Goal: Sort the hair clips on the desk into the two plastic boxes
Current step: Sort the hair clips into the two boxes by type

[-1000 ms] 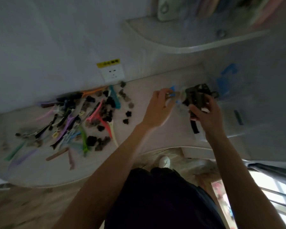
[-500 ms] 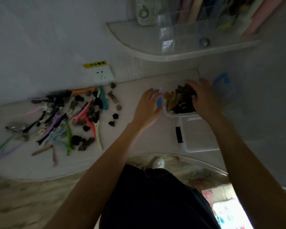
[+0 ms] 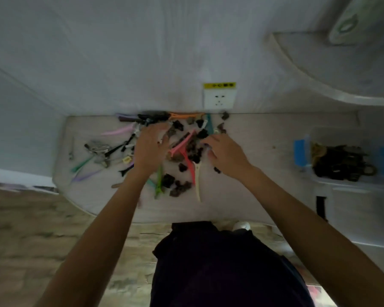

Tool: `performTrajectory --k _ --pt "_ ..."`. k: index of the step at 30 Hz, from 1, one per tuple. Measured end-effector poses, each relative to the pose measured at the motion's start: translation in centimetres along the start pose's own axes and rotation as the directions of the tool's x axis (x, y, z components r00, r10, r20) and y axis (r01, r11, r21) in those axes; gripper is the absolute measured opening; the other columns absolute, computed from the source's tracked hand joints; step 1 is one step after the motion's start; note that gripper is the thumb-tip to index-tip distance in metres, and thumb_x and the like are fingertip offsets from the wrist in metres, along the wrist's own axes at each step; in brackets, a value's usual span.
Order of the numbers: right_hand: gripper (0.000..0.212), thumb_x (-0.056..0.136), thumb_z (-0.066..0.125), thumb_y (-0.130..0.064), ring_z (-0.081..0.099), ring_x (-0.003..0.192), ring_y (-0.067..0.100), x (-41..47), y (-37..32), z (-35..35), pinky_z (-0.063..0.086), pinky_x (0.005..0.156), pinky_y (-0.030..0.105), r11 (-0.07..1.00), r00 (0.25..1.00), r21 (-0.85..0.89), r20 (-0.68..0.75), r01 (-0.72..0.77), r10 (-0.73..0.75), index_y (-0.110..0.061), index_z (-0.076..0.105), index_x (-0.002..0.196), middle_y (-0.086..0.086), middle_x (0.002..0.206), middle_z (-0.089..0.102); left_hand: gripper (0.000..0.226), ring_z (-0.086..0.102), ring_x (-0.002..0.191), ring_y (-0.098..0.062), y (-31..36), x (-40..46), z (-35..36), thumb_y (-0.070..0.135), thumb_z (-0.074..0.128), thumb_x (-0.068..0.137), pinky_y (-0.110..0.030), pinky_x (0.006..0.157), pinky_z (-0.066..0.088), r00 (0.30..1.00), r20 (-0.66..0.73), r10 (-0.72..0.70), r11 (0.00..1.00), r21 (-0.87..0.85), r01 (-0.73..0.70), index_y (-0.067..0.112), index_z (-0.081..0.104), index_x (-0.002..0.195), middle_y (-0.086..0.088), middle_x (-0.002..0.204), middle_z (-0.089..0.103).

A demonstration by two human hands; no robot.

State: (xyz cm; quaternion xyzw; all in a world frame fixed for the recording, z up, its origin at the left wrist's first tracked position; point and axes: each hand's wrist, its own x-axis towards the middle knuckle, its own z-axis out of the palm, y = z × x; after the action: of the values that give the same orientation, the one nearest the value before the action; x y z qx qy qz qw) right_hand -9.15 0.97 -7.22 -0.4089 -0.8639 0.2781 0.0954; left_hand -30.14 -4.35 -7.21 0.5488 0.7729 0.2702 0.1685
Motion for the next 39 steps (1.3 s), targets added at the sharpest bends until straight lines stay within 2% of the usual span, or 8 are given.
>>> performTrajectory --k 8,11,14,18,25,30,34,39 --pt "0.067 0.087 0.054 -0.02 0.019 0.14 0.029 11.5 -5.6 6.8 0.02 0.115 0.046 0.99 0.989 -0.134 0.143 0.051 -0.031 -0.014 0.022 0.145 0.011 0.151 0.025 0.055 0.04 0.127 -0.037 -10.7 8.3 -4.5 0.03 0.06 0.082 -0.046 0.107 0.032 0.964 0.218 -0.15 0.949 0.305 0.079 0.015 0.045 0.133 -0.018 0.135 0.049" --pt "0.07 0.086 0.056 -0.029 0.015 0.142 0.03 14.1 -7.1 8.1 0.014 0.116 0.046 0.983 0.983 -0.176 0.181 0.045 -0.012 -0.015 0.02 0.145 0.013 0.153 0.02 0.056 0.044 0.124 -0.034 -13.0 8.9 -4.3 0.049 0.044 0.079 -0.045 0.103 0.034 0.926 0.354 -0.134 0.932 0.363 -0.004 0.017 0.054 0.123 -0.012 0.129 0.054" --pt "0.063 0.082 0.056 -0.036 0.024 0.138 0.035 14.7 -6.9 8.3 0.021 0.112 0.051 0.973 0.978 -0.222 0.207 0.07 -0.023 -0.018 0.037 0.139 0.016 0.148 0.03 0.057 0.05 0.115 -0.037 -13.4 8.7 -3.2 0.047 0.032 0.079 -0.043 0.097 0.037 0.912 0.408 -0.042 0.947 0.306 -0.094 0.01 0.062 0.111 -0.013 0.12 0.061" --pt "0.048 0.077 0.063 -0.021 0.04 0.128 0.036 13.3 -5.6 8.4 0.039 0.097 0.051 0.957 0.99 -0.287 0.14 0.051 -0.011 -0.019 0.051 0.124 0.016 0.136 0.046 0.026 0.052 0.102 -0.037 -12.6 7.9 -2.5 0.02 0.056 0.089 -0.041 0.088 0.041 0.929 0.365 0.052 0.972 0.195 -0.131 0.001 0.064 0.104 -0.02 0.107 0.064" --pt "0.067 0.07 0.074 -0.021 0.049 0.111 0.035 11.4 -4.4 7.1 0.041 0.089 0.046 0.956 0.994 -0.28 0.022 -0.093 0.103 -0.016 0.044 0.13 0.012 0.124 0.055 0.021 0.057 0.1 -0.031 -12.5 7.4 -2.0 0.024 0.057 0.084 -0.038 0.089 0.043 0.962 0.216 0.164 0.969 0.147 -0.198 0.009 0.071 0.091 -0.008 0.108 0.066" --pt "0.067 0.07 0.076 -0.028 0.047 0.11 0.037 12.5 -4.0 6.6 0.041 0.092 0.046 0.947 0.989 -0.294 0.034 -0.129 0.145 -0.009 0.046 0.127 0.018 0.122 0.051 0.042 0.054 0.109 -0.028 -11.5 7.6 -2.6 0.034 0.058 0.078 -0.038 0.094 0.041 0.956 0.256 0.143 0.98 0.1 -0.174 0.016 0.06 0.115 -0.006 0.114 0.063" --pt "0.063 0.07 0.076 -0.03 0.049 0.101 0.036 12.6 -4.5 5.2 0.044 0.086 0.045 0.982 0.986 -0.089 -0.056 -0.164 0.16 0.001 0.048 0.117 0.021 0.111 0.052 0.043 0.051 0.111 -0.03 -11.7 8.0 -2.7 0.028 0.069 0.076 -0.039 0.096 0.039 0.934 0.328 0.141 0.97 0.144 -0.197 0.013 0.061 0.115 -0.009 0.118 0.06" --pt "0.068 0.068 0.08 -0.036 0.055 0.09 0.017 11.1 -6.2 2.5 0.046 0.071 0.03 0.912 0.937 0.287 -0.103 -0.292 0.333 -0.011 0.035 0.111 0.002 0.102 0.055 0.027 0.054 0.105 -0.03 -12.1 7.5 -3.0 0.02 0.071 0.077 -0.037 0.088 0.041 0.949 0.26 0.18 0.969 0.116 -0.216 0.008 0.067 0.101 -0.008 0.11 0.065"
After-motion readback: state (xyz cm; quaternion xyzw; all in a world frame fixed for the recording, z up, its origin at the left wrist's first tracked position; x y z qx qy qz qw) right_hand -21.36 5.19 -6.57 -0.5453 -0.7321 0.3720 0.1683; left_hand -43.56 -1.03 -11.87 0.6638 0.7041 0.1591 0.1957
